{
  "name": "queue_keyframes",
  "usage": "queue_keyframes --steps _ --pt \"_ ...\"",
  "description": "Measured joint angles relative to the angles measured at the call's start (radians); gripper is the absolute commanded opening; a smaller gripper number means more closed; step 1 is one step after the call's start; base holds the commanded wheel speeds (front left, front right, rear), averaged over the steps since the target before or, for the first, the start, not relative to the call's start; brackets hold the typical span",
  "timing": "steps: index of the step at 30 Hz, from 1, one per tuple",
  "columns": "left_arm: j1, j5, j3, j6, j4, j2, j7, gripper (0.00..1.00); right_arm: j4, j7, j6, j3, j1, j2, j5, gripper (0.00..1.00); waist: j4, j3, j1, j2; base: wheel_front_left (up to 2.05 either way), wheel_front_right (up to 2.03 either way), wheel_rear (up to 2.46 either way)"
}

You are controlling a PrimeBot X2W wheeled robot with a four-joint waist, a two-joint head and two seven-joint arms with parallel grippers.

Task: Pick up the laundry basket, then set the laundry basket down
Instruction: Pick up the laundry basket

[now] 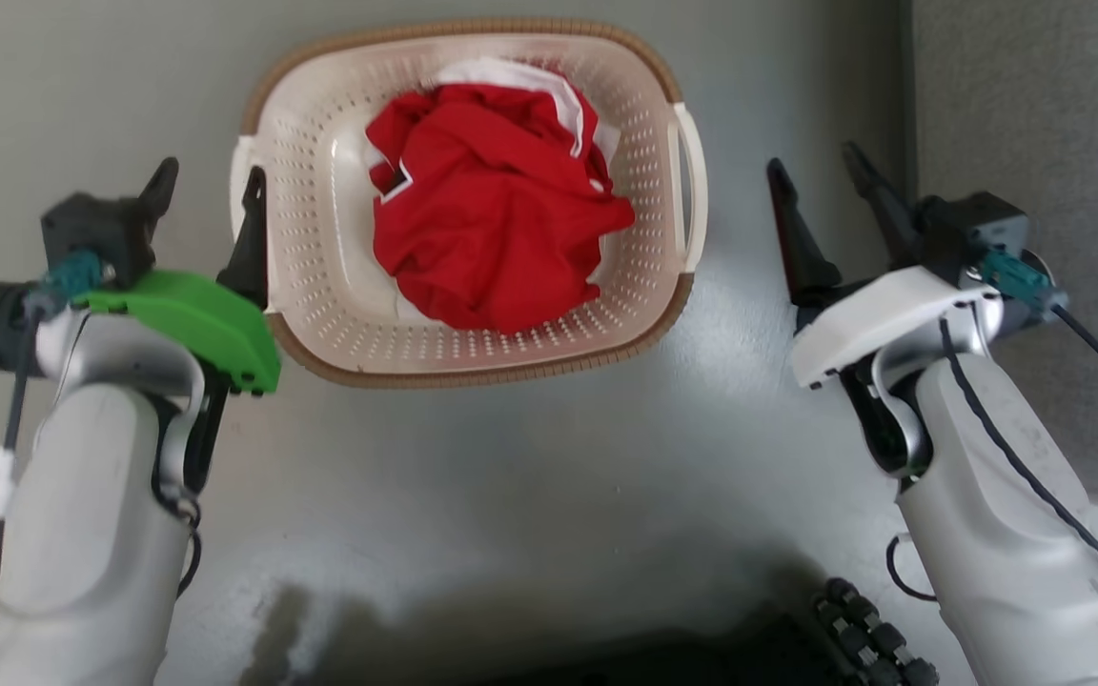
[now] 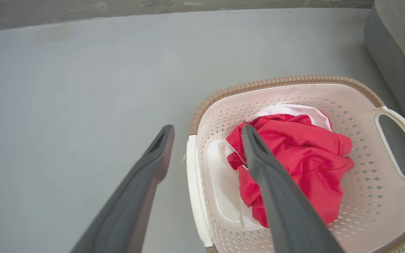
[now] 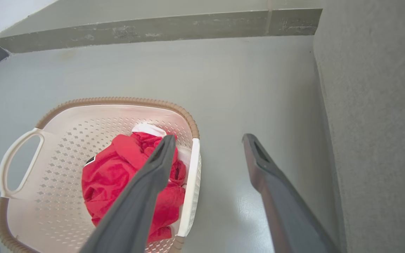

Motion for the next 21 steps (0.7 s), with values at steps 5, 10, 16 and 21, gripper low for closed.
queue_keyframes --steps 5,10,16,21 --pt "-0.059 -0.019 -0.001 -0.022 0.079 -0.019 0.019 1.0 0.068 0.0 0.006 0.028 -0.051 -0.001 0.004 1.0 -0.004 0.046 0.0 0.0 0.0 0.0 0.0" --pt "-0.104 -0.024 0.0 -0.041 0.163 -0.018 0.036 1.0 0.115 -0.002 0.014 0.067 -0.103 -0.001 0.033 1.0 -0.008 0.082 0.0 0.0 0.0 0.0 0.0" --pt "-0.165 -0.025 -0.002 -0.061 0.25 -0.018 0.053 1.0 0.172 -0.011 0.014 0.108 -0.156 -0.002 0.07 1.0 -0.012 0.116 -0.0001 0.0 0.0 0.0 0.0" --pt "-0.209 -0.03 -0.009 -0.076 0.329 -0.019 0.063 1.0 0.229 -0.014 0.014 0.143 -0.194 -0.002 0.102 1.0 -0.013 0.139 -0.0001 0.0 0.0 0.0 0.0"
